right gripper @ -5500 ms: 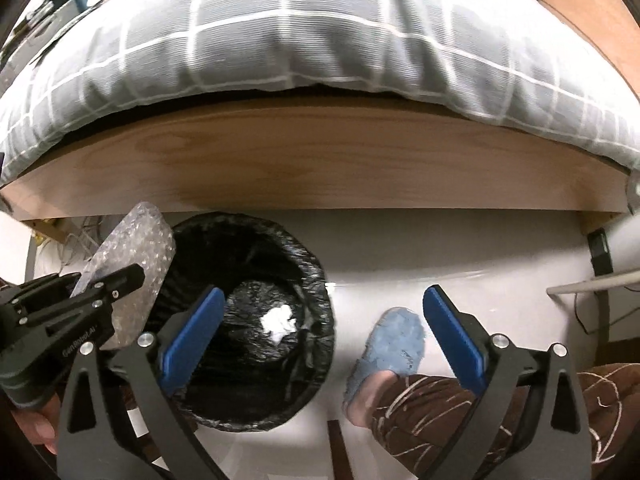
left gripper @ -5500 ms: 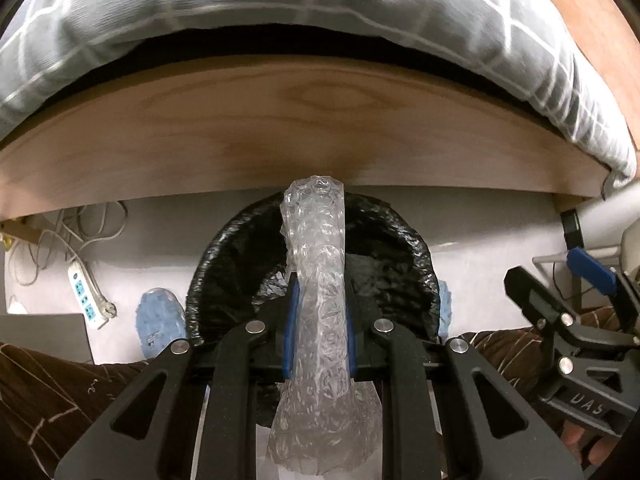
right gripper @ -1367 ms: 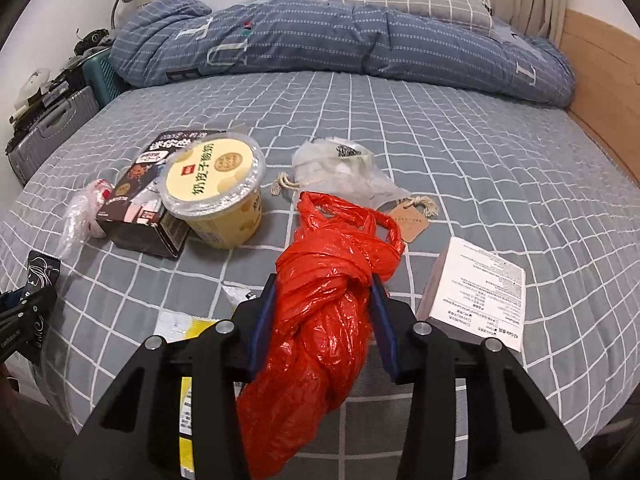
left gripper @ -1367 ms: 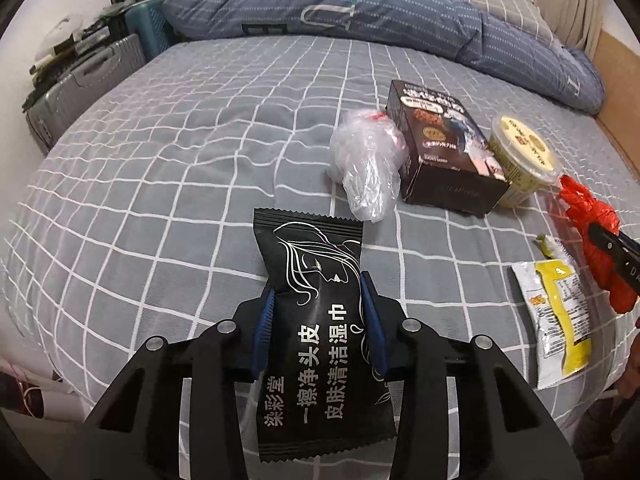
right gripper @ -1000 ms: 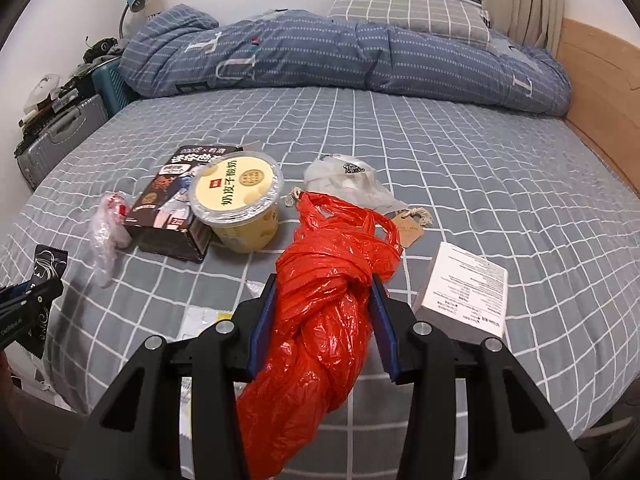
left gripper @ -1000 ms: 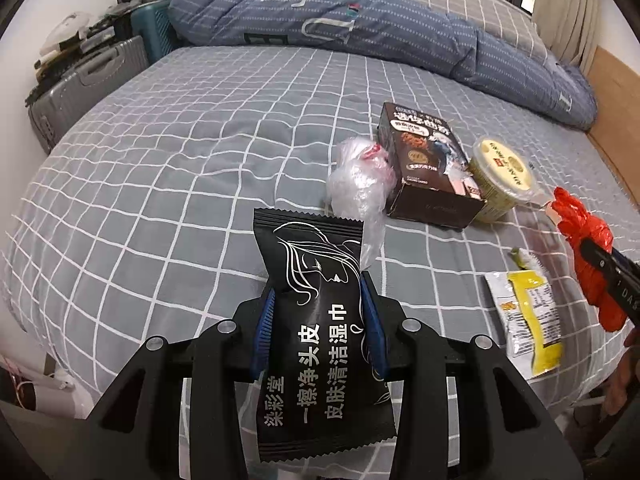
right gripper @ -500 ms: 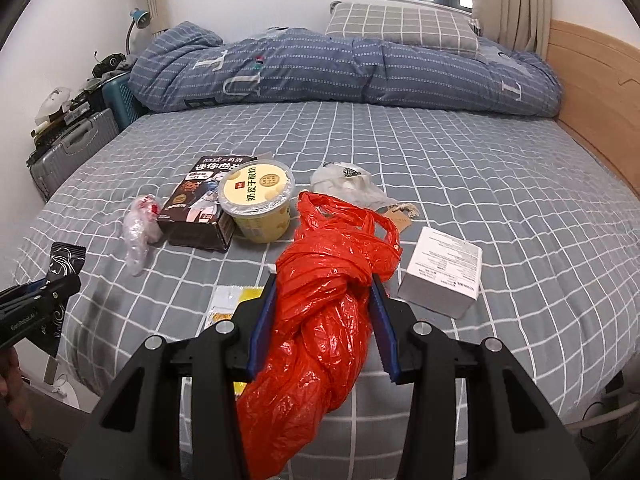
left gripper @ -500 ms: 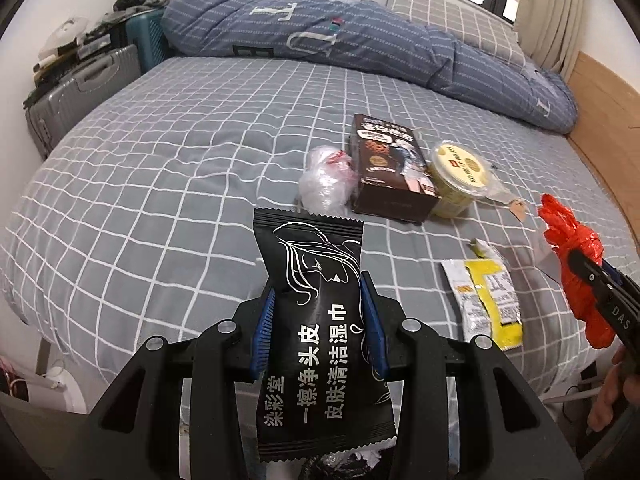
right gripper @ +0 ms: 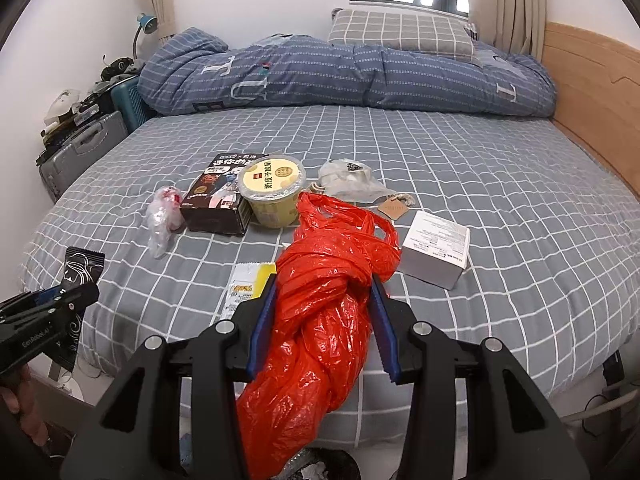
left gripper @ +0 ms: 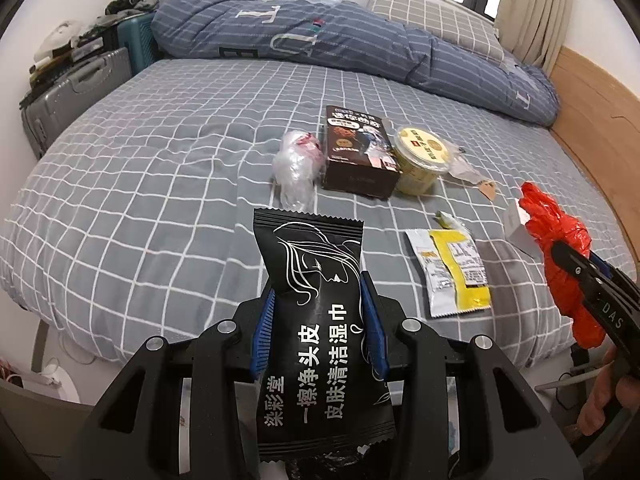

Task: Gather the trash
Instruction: 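Carry the packet and red bag in both tools down to the bin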

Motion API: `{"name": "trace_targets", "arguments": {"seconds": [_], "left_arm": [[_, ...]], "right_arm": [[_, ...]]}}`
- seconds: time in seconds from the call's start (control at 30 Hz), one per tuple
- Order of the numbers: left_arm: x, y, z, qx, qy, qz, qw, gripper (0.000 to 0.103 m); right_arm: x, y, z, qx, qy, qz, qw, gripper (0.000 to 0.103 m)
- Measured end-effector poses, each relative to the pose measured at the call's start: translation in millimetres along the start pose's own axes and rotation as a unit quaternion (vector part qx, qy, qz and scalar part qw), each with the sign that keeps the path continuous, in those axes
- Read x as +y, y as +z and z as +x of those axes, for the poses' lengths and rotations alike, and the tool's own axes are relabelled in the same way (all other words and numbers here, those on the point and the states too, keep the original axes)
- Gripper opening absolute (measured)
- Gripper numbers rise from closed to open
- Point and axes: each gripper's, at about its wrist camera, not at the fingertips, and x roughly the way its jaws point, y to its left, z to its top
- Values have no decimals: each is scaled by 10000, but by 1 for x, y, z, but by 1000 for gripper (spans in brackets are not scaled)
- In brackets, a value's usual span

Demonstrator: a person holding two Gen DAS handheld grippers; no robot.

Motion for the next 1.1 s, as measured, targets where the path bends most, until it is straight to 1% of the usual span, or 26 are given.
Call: {"name": "trace_targets", "arguments": {"seconds": [0.43, 0.63, 0.97, 1.1], "left_arm": [[-11, -22, -17, 27, -129, 52, 9999, 38], [-18, -34, -24, 24, -133, 122, 9998, 38], [-22, -56, -36, 104, -275, 125, 9995, 38], [-23, -65, -40, 148, -279, 94, 9995, 38]], "right_arm": [[10, -21, -28, 0, 116, -18, 9999, 42], [12, -33, -41, 7, 150, 19, 9999, 42], [20, -54, -60, 72, 260, 8, 9996, 42], [24, -61, -65, 108, 302, -11, 9995, 42]]}}
